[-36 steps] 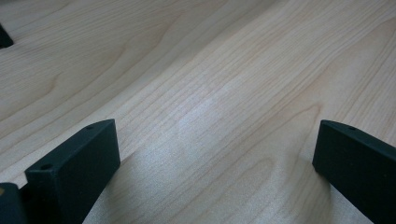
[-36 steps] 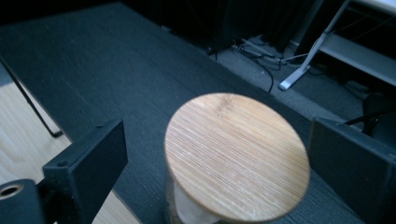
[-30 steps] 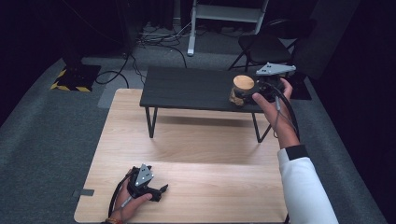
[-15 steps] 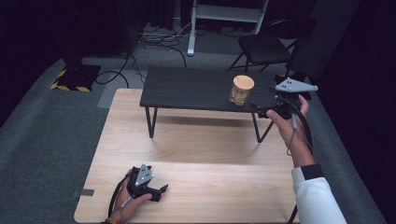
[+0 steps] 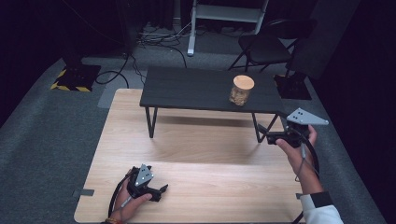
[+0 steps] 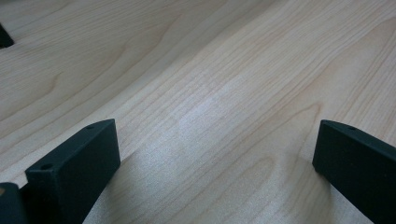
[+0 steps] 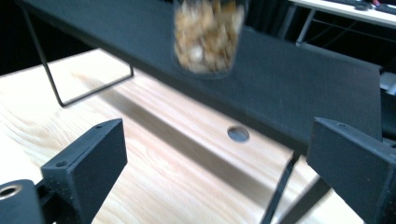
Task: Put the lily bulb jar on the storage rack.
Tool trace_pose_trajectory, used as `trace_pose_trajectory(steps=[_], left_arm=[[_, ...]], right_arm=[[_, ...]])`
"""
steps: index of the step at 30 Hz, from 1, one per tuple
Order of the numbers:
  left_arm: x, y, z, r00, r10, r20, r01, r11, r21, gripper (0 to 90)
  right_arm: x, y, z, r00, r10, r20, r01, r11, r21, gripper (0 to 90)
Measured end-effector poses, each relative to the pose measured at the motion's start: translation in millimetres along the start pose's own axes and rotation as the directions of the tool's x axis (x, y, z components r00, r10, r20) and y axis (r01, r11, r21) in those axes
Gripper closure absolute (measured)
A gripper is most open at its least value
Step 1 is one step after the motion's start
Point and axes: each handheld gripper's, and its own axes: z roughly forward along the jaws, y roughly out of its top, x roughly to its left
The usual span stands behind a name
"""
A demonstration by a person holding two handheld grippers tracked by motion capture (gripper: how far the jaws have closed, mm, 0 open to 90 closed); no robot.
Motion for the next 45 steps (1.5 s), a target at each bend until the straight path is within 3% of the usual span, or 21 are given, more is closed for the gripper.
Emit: trace_pose_trajectory(steps=[2, 4, 9, 19, 23, 31, 45], left_arm=[[0.0, 0.0, 0.0, 1.0000, 0.000, 0.000, 0.000, 1.0000, 0.000, 0.6], [0.0, 0.0, 0.0, 1.0000, 0.000, 0.000, 0.000, 1.0000, 0.000, 0.6], [0.4, -0.2, -0.5, 1.0000, 0.001, 0.002, -0.001, 1.0000, 0.000, 0.6], [0.8, -0.3, -0.9, 1.0000, 0.003, 0.004, -0.003, 1.0000, 0.001, 0.6], [0.8, -0.3, -0.9, 1.0000, 0.003, 0.004, -0.003, 1.0000, 0.001, 0.6], [0.8, -0.3, -0.9, 1.0000, 0.002, 0.004, -0.003, 1.0000, 0.001, 0.6], [0.8, -0.3, -0.9, 1.0000, 0.002, 0.004, -0.002, 1.0000, 0.001, 0.6]], right_arm=[[1.3, -9.2, -1.5, 1.0000, 0.007, 0.000, -0.007, 1.000, 0.009, 4.6], [8.1, -20.4, -0.8, 0.9994, 0.030, 0.017, -0.031, 0.998, 0.054, 4.6], [19.2, -46.2, 0.6, 0.9994, 0.032, 0.016, -0.034, 0.996, 0.079, 4.5], [38.0, -97.8, -6.1, 0.9981, 0.061, 0.004, -0.062, 0.996, 0.062, 4.5], [42.7, -117.9, -8.7, 0.9970, 0.076, 0.009, -0.077, 0.993, 0.091, 4.5], [47.5, -137.9, -3.0, 0.9963, 0.086, 0.008, -0.086, 0.979, 0.183, 4.5], [49.8, -156.6, 0.8, 0.9935, 0.114, 0.008, -0.112, 0.957, 0.269, 4.5]])
